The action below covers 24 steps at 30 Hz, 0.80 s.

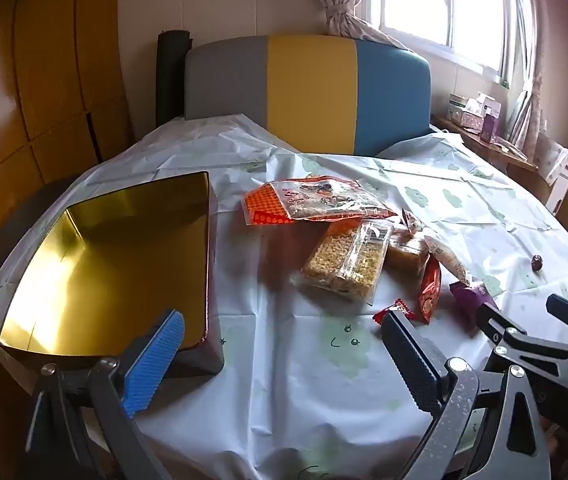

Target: Organize snacks

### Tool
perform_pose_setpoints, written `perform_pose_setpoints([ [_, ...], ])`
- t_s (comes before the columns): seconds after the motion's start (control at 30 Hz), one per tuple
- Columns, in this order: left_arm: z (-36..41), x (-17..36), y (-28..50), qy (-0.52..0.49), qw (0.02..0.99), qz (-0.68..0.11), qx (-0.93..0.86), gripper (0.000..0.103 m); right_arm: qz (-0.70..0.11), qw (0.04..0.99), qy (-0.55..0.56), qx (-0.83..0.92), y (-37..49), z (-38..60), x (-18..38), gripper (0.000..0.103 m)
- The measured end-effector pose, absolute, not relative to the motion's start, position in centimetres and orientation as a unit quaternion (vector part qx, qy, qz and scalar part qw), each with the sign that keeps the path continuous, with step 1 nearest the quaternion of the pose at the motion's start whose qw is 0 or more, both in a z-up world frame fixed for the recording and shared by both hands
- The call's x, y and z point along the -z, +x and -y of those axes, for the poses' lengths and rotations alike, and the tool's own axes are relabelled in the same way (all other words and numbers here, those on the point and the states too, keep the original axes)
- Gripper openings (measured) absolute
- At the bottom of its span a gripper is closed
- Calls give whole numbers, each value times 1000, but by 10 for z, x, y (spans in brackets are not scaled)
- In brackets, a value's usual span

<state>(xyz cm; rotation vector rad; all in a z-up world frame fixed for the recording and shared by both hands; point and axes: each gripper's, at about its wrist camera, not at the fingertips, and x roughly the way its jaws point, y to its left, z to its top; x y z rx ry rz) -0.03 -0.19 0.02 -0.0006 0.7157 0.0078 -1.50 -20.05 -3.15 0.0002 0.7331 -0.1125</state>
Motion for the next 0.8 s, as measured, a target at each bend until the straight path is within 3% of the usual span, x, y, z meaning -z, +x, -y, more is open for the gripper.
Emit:
perform_pose_setpoints([
  [0.8,-5,7,2,-14,932,-362,2,102,-341,939,-17,42,-12,196,28,101],
])
